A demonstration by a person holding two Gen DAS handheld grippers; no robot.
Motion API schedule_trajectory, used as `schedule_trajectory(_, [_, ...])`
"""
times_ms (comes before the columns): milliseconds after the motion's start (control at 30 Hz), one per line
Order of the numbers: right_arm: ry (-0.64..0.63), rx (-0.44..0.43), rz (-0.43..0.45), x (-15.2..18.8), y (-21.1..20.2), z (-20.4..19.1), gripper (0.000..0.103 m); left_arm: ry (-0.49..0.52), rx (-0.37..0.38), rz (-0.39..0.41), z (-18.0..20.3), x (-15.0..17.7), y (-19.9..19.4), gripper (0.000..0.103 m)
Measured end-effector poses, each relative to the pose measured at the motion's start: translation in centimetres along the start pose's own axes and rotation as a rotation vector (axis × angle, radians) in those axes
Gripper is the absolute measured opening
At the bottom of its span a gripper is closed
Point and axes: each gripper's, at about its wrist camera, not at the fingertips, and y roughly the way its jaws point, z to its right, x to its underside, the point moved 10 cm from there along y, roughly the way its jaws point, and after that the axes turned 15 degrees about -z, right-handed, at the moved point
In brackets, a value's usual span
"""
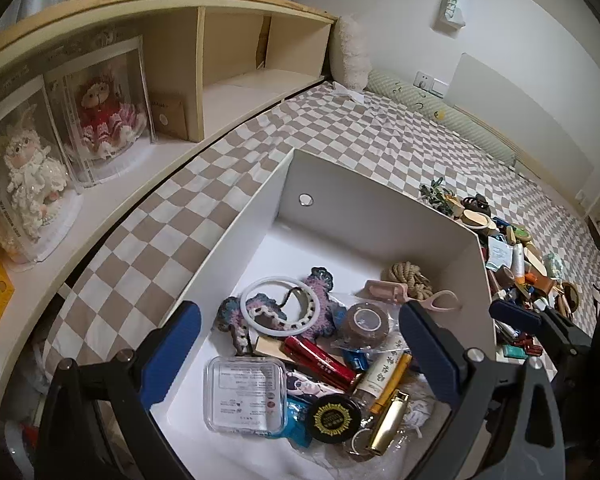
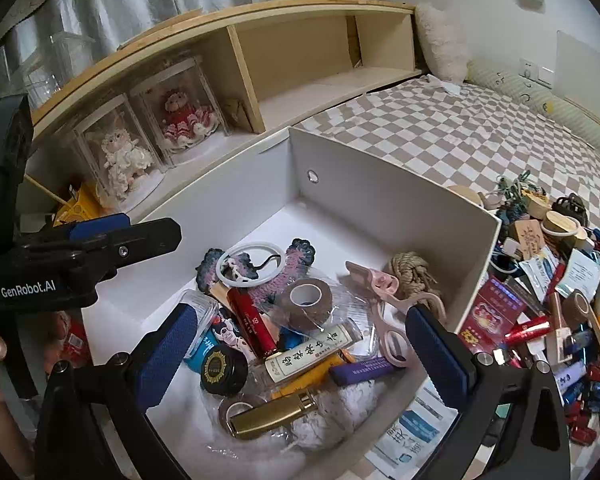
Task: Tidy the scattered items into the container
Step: 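Withdraw both grippers from the white box back toward the scattered items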
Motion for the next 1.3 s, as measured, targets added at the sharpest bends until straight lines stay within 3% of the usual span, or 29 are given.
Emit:
schedule_trajectory(533, [0.028,0.071,0.067,0.9,-5.5,2.0,0.103,0.023,0.02,0.052,2.3,0.8,-3.9,0.1])
schedule_trajectory(1300, [0.105,0.257,0.212,6.3,-16.1,8.9,0.103,0.113,0.047,0.156,12.4,3.6,-7.9,0.103])
